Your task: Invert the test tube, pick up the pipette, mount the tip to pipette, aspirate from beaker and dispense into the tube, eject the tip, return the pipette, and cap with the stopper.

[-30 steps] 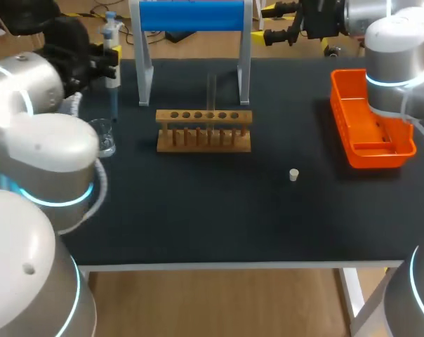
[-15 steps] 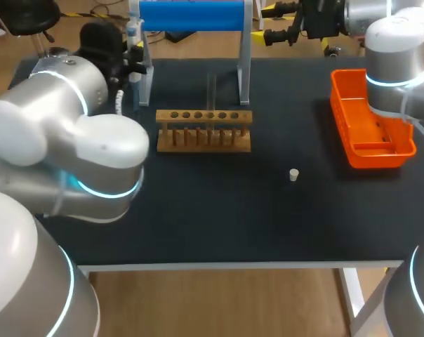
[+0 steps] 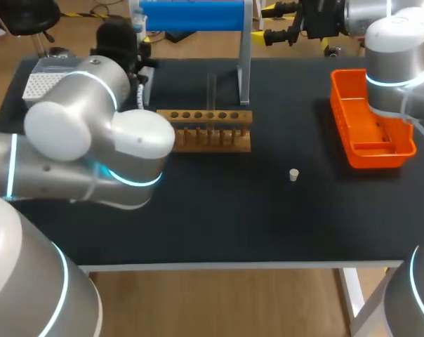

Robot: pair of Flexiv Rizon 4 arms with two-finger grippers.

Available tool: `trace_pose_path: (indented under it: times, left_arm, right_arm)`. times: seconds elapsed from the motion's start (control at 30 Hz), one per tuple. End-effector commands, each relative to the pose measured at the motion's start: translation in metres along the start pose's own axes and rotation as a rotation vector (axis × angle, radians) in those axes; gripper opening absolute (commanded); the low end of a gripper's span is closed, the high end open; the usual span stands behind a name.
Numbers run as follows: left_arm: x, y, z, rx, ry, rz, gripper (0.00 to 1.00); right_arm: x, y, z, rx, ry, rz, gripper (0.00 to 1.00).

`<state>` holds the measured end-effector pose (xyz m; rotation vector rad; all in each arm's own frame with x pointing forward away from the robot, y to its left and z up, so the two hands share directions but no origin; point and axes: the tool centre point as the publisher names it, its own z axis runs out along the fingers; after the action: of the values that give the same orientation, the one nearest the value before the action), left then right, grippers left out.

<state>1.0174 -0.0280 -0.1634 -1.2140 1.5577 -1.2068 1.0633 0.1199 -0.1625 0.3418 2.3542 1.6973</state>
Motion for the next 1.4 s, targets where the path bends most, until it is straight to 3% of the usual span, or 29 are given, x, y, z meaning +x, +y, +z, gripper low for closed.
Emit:
trace_pose_path:
  times: [0.03, 0.83, 1.4]
  left_arm:
    - [0.001, -0.001, 0.021, -0.001, -0.088, 0.0, 0.0]
    - [-0.015, -0.011, 0.083, -0.021, -0.089, 0.033, 0.0]
    - [0.0, -0.013, 0.105, -0.068, -0.089, -0.019, 0.0]
  right_arm:
    - [-0.001, 0.001, -0.001, 0.005, 0.004, 0.001, 1.0]
    - [-0.001, 0.001, -0.001, 0.005, 0.004, 0.001, 1.0]
    - [-0.001, 0.001, -0.001, 0.005, 0.004, 0.001, 1.0]
